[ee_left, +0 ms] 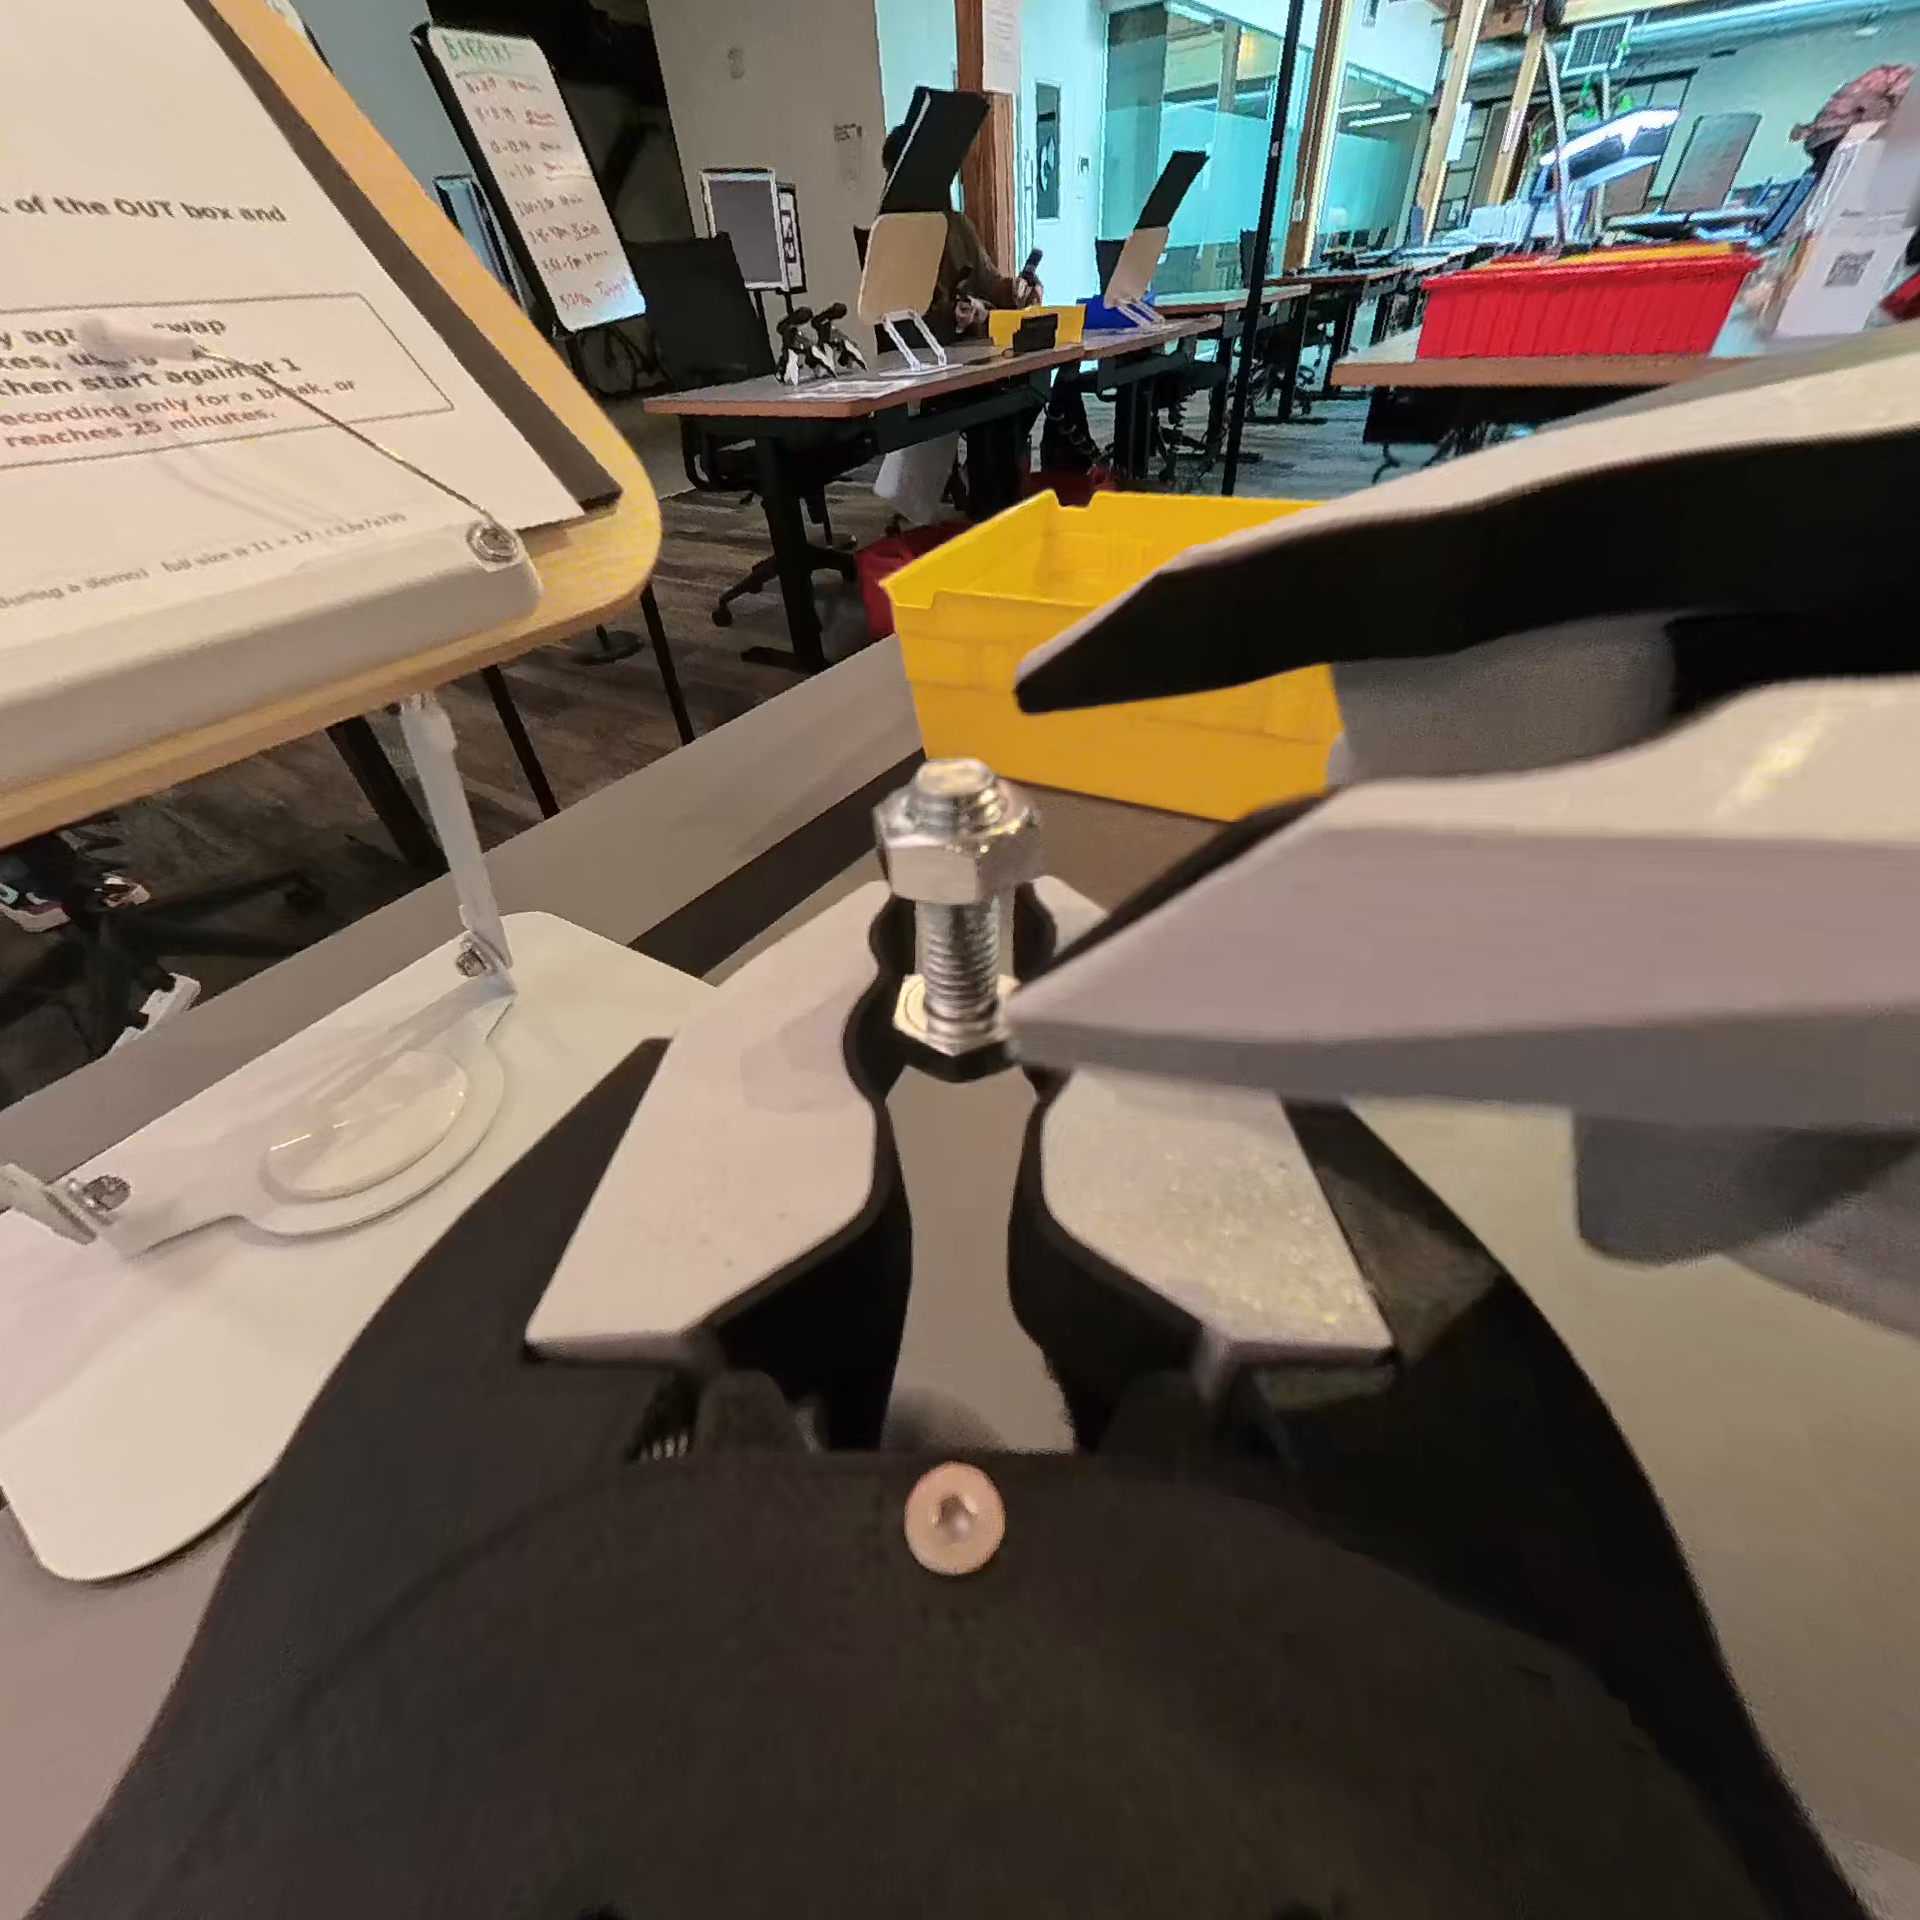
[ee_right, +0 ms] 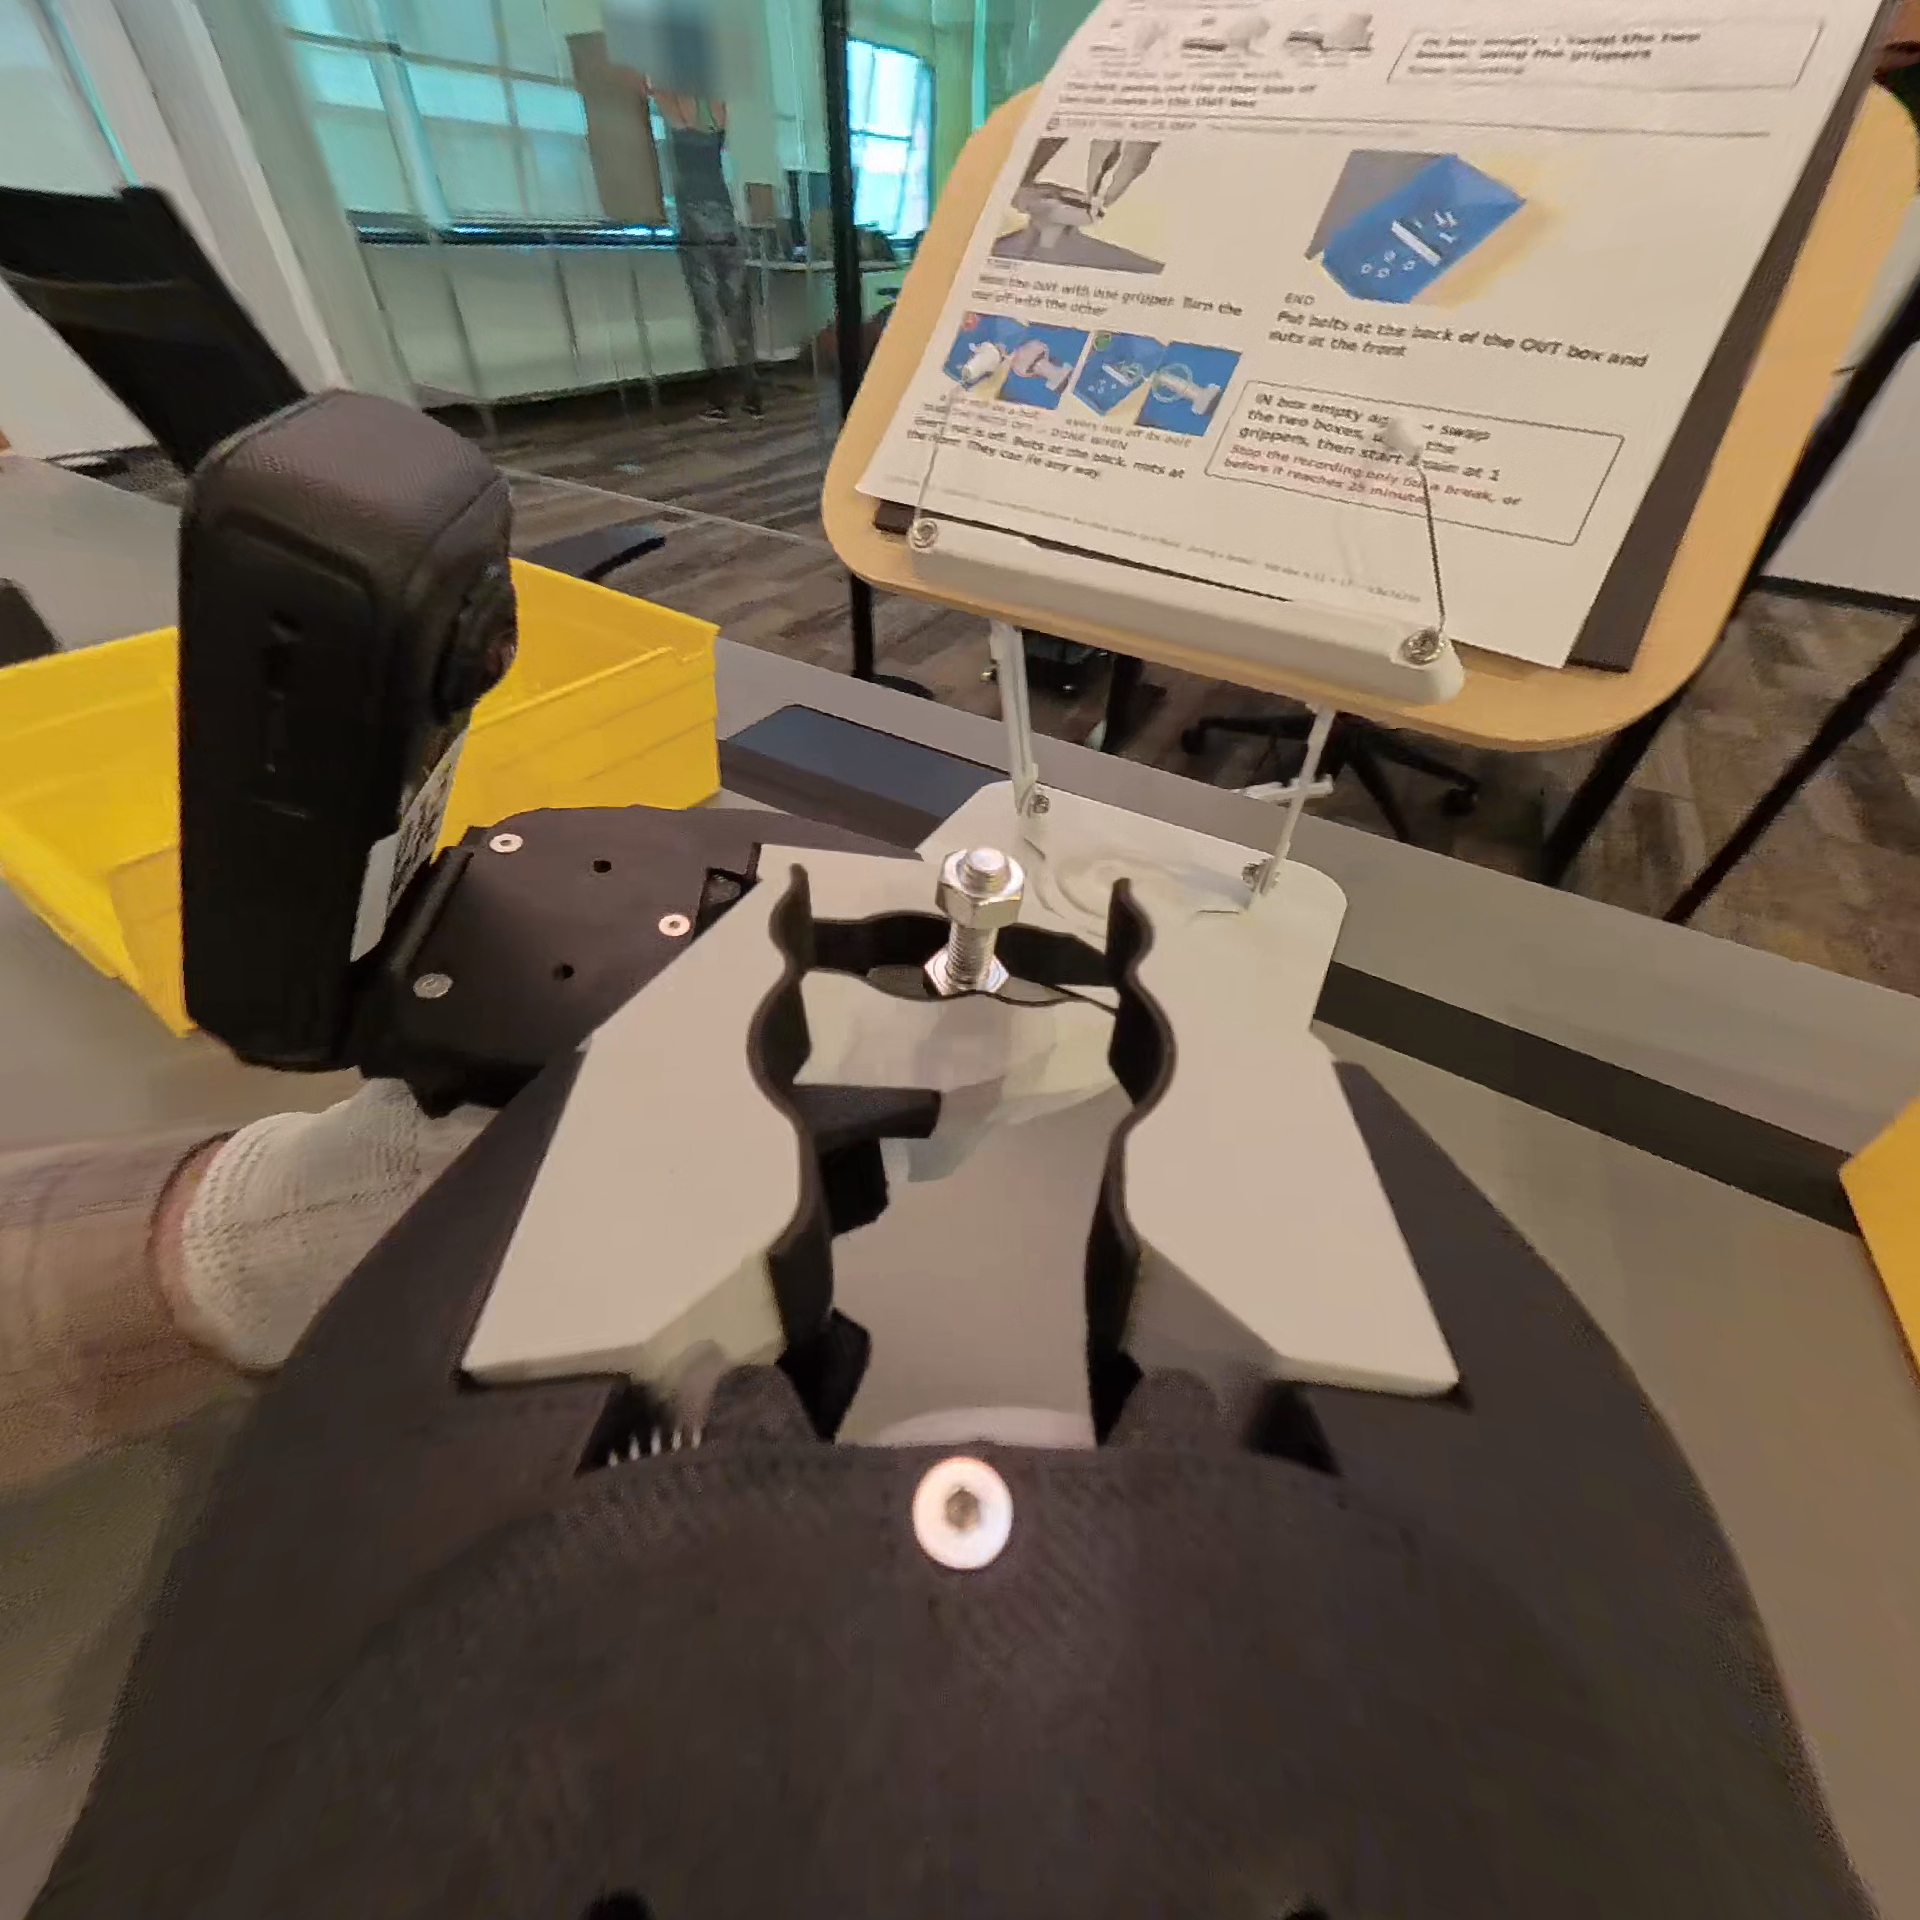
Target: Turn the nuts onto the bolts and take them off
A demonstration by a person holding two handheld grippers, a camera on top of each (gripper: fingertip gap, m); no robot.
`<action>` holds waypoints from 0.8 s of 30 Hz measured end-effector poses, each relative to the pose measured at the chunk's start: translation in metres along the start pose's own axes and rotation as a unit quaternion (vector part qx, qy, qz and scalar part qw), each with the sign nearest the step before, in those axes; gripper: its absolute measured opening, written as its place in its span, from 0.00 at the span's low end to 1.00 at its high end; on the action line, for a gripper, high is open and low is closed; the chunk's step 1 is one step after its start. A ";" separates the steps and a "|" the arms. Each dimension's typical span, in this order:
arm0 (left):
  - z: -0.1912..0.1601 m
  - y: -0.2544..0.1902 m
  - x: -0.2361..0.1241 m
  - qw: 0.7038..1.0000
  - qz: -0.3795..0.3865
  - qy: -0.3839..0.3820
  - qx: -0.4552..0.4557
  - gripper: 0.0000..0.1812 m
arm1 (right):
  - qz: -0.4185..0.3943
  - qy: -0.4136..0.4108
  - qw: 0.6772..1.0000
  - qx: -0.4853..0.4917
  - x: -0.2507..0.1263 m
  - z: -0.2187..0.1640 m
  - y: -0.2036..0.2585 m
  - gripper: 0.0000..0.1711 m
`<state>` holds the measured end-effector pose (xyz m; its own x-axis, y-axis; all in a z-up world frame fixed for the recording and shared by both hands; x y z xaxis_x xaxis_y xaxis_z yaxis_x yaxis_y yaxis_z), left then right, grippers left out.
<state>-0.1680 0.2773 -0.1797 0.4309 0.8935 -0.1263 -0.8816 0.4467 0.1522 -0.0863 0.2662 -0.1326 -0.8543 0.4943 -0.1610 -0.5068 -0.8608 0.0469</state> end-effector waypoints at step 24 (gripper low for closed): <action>0.037 -0.012 -0.014 0.998 -0.029 -0.050 -0.007 0.23 | 0.125 -0.043 0.990 0.038 -0.017 0.024 -0.027 0.04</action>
<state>-0.1565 0.2612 -0.1434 0.4970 0.8670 -0.0362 -0.8574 0.4971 0.1331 -0.0610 0.2840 -0.1072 -0.9594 0.2773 -0.0513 -0.2819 -0.9477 0.1495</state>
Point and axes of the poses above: each gripper's, where its closed fingertips meet, x out along the fingers, z out of its top, y = z × x across the jaws, the point moved 8 cm from there along -x, back along the fingers, and after that the axes turned 5 degrees about x, right-handed, at the moved point
